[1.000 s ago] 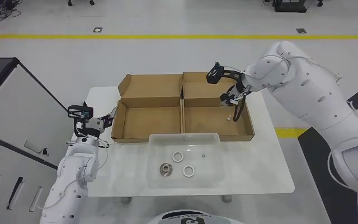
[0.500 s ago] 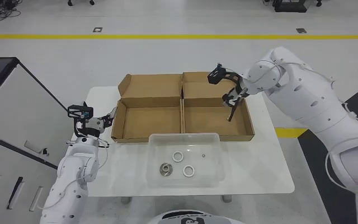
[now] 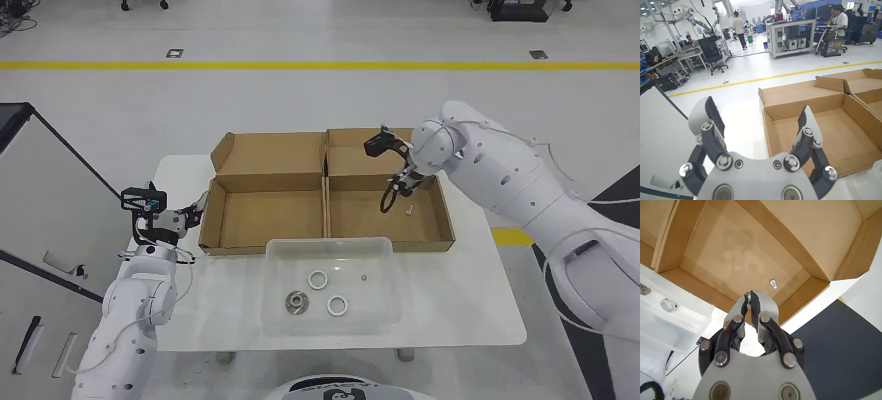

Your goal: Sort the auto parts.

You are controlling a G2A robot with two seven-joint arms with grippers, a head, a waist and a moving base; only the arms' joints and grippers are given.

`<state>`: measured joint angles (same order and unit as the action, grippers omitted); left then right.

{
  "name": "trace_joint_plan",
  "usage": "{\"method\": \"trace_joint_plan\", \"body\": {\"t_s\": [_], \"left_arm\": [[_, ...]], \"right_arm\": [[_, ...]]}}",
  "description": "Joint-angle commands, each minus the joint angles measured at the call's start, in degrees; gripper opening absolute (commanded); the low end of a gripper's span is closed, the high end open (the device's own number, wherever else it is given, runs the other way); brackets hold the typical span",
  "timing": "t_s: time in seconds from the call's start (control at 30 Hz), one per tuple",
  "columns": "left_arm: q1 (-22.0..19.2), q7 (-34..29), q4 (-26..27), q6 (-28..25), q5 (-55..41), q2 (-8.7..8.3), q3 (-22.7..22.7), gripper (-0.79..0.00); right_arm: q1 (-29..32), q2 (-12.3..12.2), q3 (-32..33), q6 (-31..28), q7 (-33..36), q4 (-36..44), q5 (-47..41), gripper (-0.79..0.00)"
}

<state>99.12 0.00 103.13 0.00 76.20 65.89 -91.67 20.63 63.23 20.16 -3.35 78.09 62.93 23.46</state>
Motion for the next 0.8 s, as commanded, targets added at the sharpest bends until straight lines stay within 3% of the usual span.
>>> {"method": "trace_joint_plan", "body": {"t_s": [0.0,0.3,0.77], "left_arm": [[0.00,0.00,0.00,0.00,0.00,0.00,0.00,0.000],[0.00,0.00,0.00,0.00,0.00,0.00,0.00,0.000],[0.00,0.00,0.00,0.00,0.00,0.00,0.00,0.000]], "right_arm": [[-0.23,1.61,-1.00,-0.23,-0.75,-3.29,-0.05,-0.785],[-0.64,7.06,-3.31,-1.65,-2.89,-14.02,-0.78,-0.785],[0.31,13.29,-4.83,-3.32,-6.16,-25.62,0.15,-0.785]]}}
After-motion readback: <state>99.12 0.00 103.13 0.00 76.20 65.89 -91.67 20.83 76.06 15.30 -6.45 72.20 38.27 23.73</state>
